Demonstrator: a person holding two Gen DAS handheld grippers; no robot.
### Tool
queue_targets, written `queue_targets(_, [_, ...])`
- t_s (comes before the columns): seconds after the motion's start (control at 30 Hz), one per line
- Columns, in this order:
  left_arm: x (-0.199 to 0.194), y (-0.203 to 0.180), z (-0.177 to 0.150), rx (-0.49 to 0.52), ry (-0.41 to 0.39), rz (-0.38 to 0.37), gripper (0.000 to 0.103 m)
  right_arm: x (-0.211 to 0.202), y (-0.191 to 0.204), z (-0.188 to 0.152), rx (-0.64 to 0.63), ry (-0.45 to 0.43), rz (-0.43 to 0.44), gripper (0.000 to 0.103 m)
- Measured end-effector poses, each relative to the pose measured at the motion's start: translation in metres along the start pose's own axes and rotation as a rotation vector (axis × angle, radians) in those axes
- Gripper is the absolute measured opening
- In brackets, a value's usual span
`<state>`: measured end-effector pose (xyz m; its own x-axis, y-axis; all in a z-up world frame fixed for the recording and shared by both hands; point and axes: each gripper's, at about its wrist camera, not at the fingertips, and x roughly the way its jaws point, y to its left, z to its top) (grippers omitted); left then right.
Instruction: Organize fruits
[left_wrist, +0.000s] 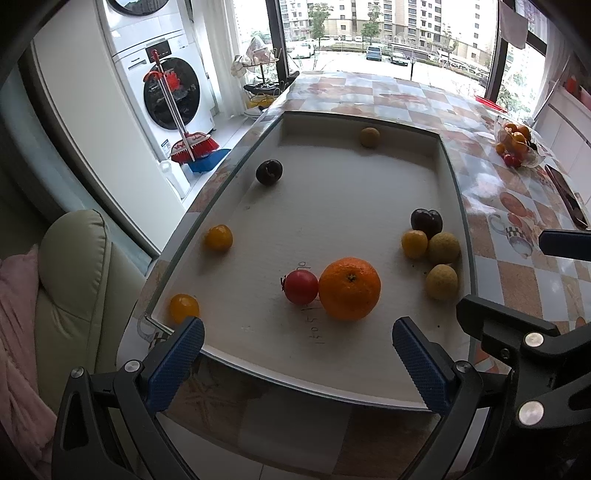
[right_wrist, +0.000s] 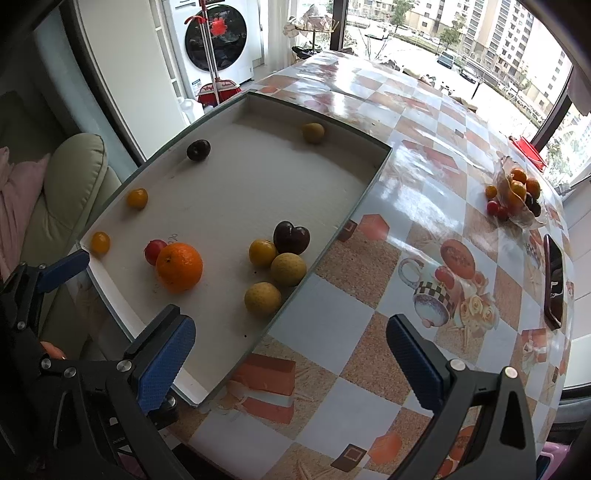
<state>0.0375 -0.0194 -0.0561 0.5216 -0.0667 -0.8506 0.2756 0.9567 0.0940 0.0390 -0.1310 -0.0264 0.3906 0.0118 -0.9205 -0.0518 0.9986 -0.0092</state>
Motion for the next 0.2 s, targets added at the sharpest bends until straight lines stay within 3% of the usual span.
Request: queue_targets(0.2, [-0.0043,0.0007,-0.0017,0.004,-0.038,0.000,0.102,-0.0025,0.0000,-0.0016,-0.001,-0.008,0.003,0.103])
